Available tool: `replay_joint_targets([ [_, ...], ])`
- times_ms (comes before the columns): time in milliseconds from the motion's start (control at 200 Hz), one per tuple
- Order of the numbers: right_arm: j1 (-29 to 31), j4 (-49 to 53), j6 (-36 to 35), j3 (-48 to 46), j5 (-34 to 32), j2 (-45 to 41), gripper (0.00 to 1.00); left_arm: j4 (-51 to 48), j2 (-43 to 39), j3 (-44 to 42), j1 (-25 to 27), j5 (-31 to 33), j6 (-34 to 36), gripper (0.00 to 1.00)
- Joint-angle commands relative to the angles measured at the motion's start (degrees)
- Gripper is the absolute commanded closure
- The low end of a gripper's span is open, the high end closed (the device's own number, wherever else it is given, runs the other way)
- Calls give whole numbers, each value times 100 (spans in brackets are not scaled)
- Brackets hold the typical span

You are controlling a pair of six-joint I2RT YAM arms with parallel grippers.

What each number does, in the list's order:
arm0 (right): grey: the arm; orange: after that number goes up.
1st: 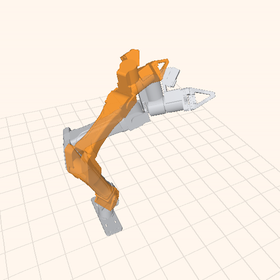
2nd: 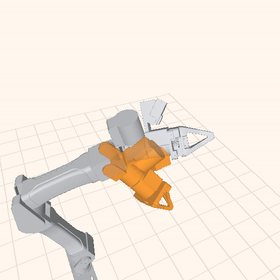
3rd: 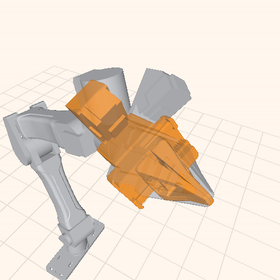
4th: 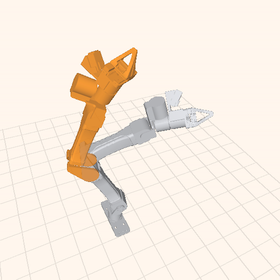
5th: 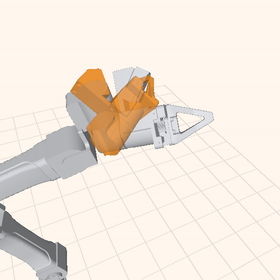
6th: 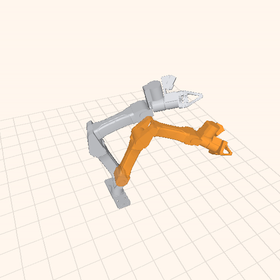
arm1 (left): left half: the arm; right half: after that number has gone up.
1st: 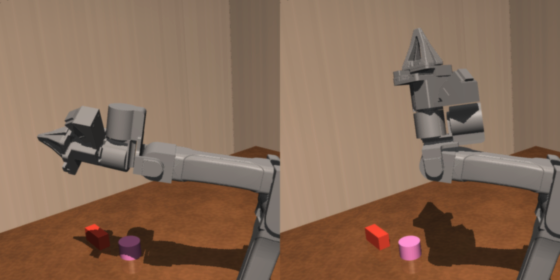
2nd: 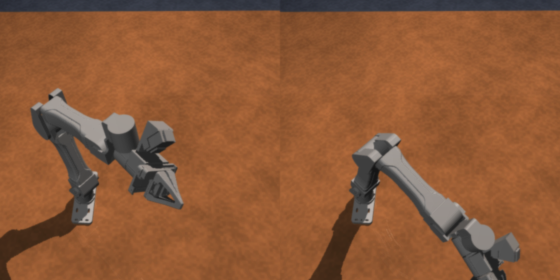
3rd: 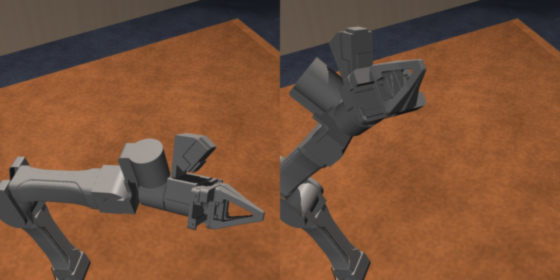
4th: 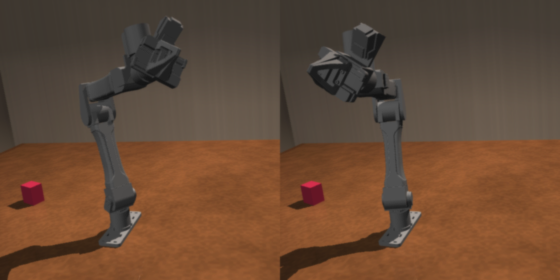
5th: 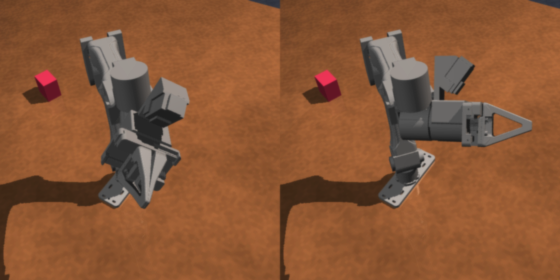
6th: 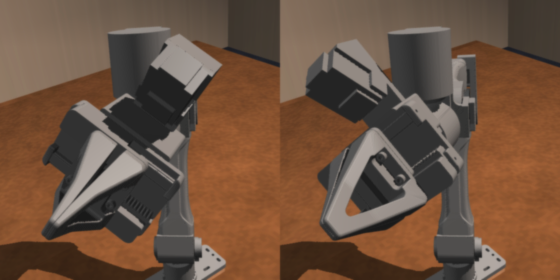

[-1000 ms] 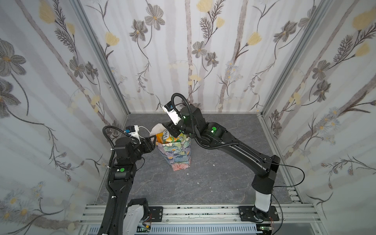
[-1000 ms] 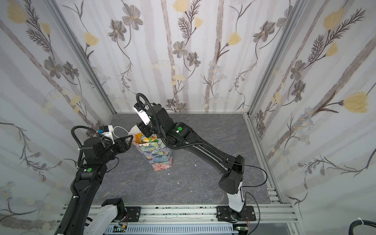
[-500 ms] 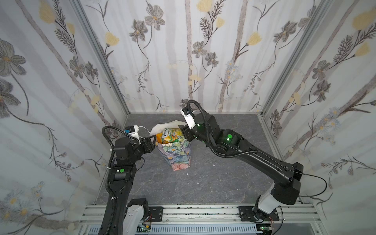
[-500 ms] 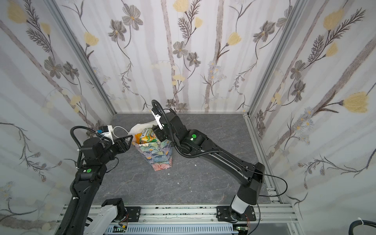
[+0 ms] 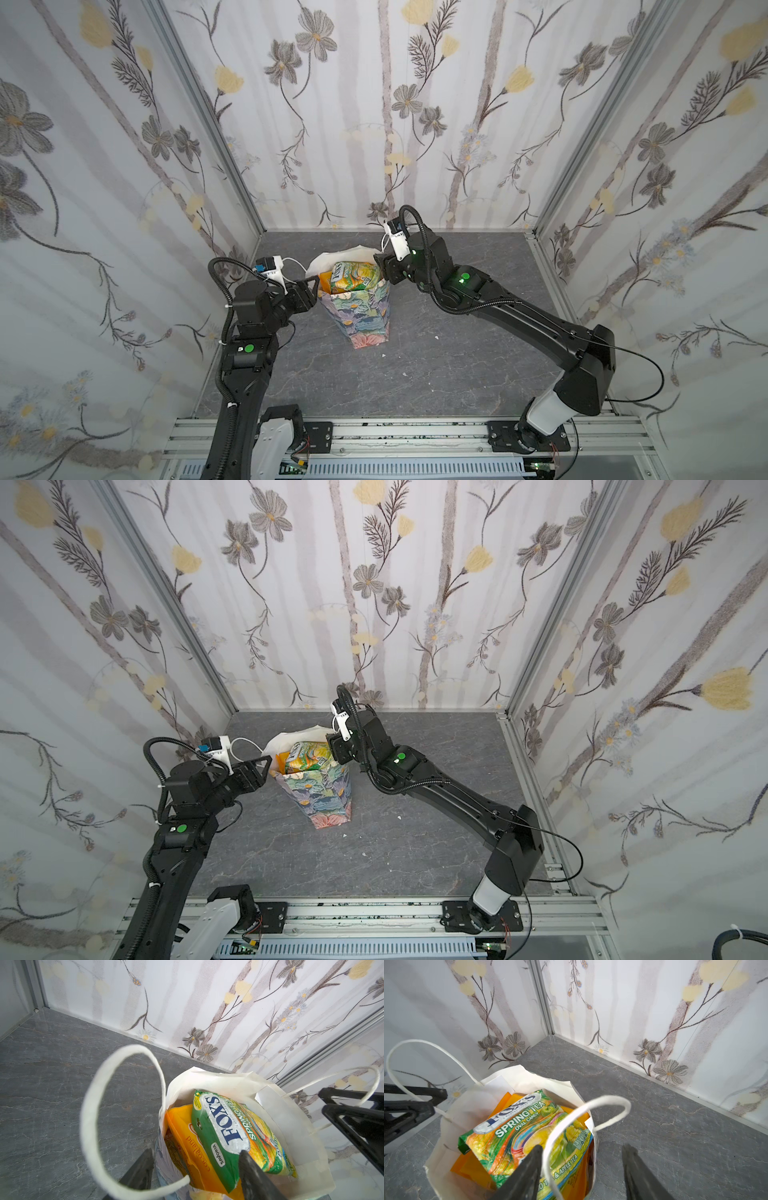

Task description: Place the snacks into the paper bag

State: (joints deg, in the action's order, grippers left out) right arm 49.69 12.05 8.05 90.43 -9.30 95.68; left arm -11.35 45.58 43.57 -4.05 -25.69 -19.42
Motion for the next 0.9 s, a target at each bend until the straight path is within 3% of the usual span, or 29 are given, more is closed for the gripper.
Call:
replay_joint_targets([
  [0,-129,-210,43,93,161,80,62,153,34,134,1,-29,46,35],
  [130,-461,-237,56,82,417,37,100,228,40,260,2,-201,8,34],
  [325,-750,-420,49,-346,308,-384,100,-95,271,843,26,-217,137,32],
  [589,-1066,-669,69,-1946,-94,-1909,100,-821,741,2072,113,352,507,31],
  [779,-1117,-629,213,-2891,-336,-2994,100,-473,946,2041,345,582,217,31],
  [824,-1169,-626,236,-3027,-396,-3180,93,-413,1022,2016,453,681,195,31],
  [894,-1282,-591,266,-3153,-385,-3348,90,-456,1188,2054,653,888,245,32],
])
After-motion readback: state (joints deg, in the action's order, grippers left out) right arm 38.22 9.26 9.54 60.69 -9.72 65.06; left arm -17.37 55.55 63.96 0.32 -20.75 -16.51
